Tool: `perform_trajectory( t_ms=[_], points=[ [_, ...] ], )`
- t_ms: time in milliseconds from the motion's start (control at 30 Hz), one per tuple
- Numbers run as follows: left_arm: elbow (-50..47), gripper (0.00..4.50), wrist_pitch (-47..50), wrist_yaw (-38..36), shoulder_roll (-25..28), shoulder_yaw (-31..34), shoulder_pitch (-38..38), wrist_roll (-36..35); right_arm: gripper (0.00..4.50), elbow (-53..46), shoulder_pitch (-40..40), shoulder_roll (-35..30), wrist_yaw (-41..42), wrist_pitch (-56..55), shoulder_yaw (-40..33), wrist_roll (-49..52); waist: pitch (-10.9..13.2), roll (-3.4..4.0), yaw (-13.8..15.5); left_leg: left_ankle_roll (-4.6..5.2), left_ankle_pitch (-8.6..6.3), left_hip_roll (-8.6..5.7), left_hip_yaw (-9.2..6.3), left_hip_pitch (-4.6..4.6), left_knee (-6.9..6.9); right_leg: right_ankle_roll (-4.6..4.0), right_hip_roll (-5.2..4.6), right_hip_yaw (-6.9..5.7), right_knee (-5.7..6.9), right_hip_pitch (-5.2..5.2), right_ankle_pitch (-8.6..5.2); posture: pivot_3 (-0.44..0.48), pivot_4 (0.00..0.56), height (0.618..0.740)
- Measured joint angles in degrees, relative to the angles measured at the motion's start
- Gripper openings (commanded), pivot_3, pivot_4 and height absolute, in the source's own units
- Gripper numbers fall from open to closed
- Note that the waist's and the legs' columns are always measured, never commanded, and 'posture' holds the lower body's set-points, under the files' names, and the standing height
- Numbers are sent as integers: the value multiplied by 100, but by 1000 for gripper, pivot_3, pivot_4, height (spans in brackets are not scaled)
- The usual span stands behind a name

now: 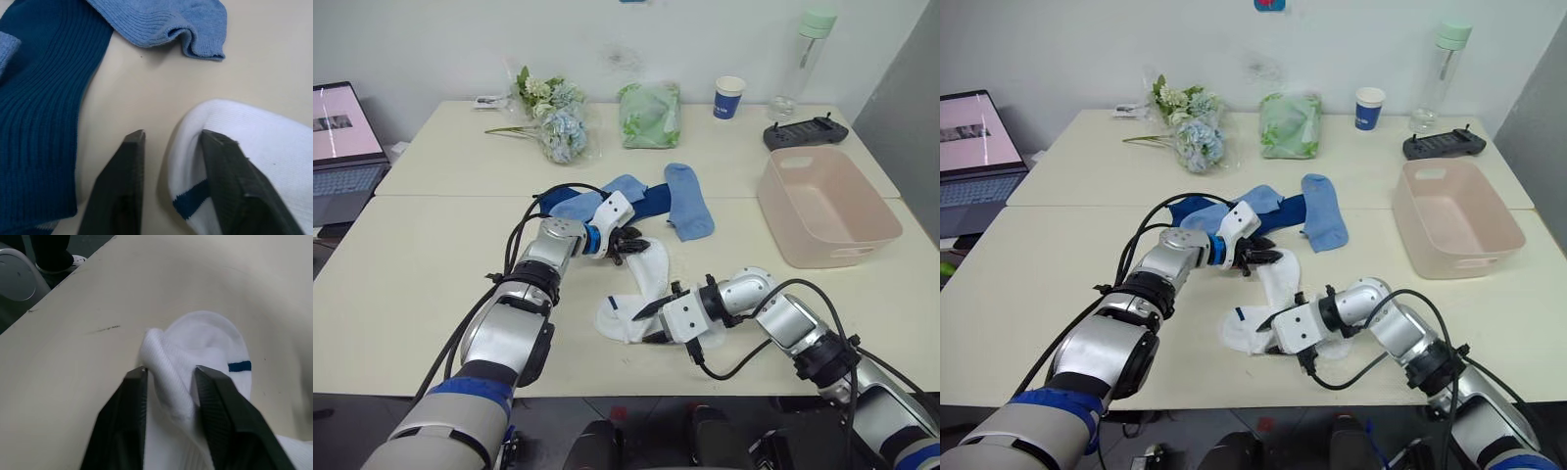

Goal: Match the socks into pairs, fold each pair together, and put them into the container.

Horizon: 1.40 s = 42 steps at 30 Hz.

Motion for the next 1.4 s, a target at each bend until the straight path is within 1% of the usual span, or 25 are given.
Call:
perform_trajectory(
  t_ms=[33,67,300,467,533,567,600,667,767,867,933,1000,1033,1100,1233,1333,1400],
  points=[
    [0,356,0,-5,-9,14,0,12,280,0,1,15,3,-2,-57,40,0,0,1,0,0,0,-1,0,0,0,0,0,0,0,0,0,150,740],
    [0,79,-1,-8,-20,28,1,14,4,-2,2,17,8,-2,-101,67,0,0,1,0,0,0,-1,0,0,0,0,0,0,1,0,0,150,740],
    [-56,34,60,-2,-39,215,73,-2,0,-39,59,-189,103,-30,-332,266,0,0,1,0,0,0,-1,0,0,0,0,1,2,0,0,0,150,740],
    [-620,34,371,73,90,454,438,-122,0,0,111,-479,168,-384,-558,286,0,0,-22,0,0,3,-1,1,0,0,1,1,6,-2,0,0,150,740],
    [-1145,34,640,132,179,515,661,-157,0,110,95,-503,165,-535,-609,255,0,0,-40,0,0,4,0,2,0,0,1,4,8,-2,0,0,150,740],
    [-1540,34,833,152,243,535,853,-196,0,191,65,-522,175,-615,-613,252,0,0,-53,0,0,4,0,2,0,0,1,5,7,-2,0,0,150,740],
    [-2151,34,1127,205,321,606,1177,-283,0,328,6,-565,189,-707,-621,248,-1,1,-73,0,0,5,4,3,-1,0,0,10,7,-2,0,0,150,740],
    [-3802,34,1947,364,483,796,2124,-584,0,675,-131,-714,244,-933,-718,247,0,2,-133,0,0,11,7,4,-5,0,0,20,5,-7,0,0,150,740],
    [-6004,34,3364,910,439,1083,3375,-1060,0,1182,-443,-775,313,-1254,-869,251,0,2,-113,0,0,19,2,3,-3,-1,1,19,10,-10,1,0,150,740],
    [-7476,34,4240,1412,360,1104,3946,-1352,0,1432,-609,-711,413,-1488,-896,261,0,2,-44,-1,0,17,-3,9,-1,-2,2,15,12,3,1,0,150,740],
    [-8117,34,4583,1721,323,1211,4243,-1474,0,1564,-661,-708,475,-1608,-897,266,-1,3,-5,0,0,16,4,10,-1,-2,-1,22,7,4,1,0,150,740],
    [-8743,0,4926,2127,100,1396,4721,-1622,527,1632,-651,-756,676,-1615,-901,401,-1,3,29,0,0,19,6,6,-4,-2,-5,23,-3,2,1,0,150,740],
    [-8911,0,5033,2301,-14,1427,4914,-1673,738,1590,-636,-751,772,-1562,-902,535,0,3,44,0,0,19,5,6,-5,-2,-5,22,-4,2,1,0,150,740],
    [-9058,0,5122,2549,-122,1415,5132,-1704,1394,1356,-544,-750,917,-1358,-926,787,-1,3,63,-1,0,18,2,7,-5,-2,-5,17,0,3,1,0,150,740],
    [-9154,0,5090,2780,-88,1418,5226,-1709,2816,1012,-274,-866,948,-928,-1120,1067,-1,3,76,-1,0,14,3,8,-4,-4,-5,19,-1,7,2,0,150,740],
    [-9187,0,4990,2866,-21,1527,5299,-1774,3837,843,11,-1125,734,-174,-1664,1404,-1,3,89,-1,-1,16,3,6,-6,-4,-5,19,-4,6,2,0,150,740],
    [-9204,0,4875,2870,127,1638,5416,-1801,4483,685,218,-1287,531,405,-2008,1589,-1,3,85,-1,-1,16,7,7,-9,-4,-4,20,-3,4,1,0,150,740]
  ],
)
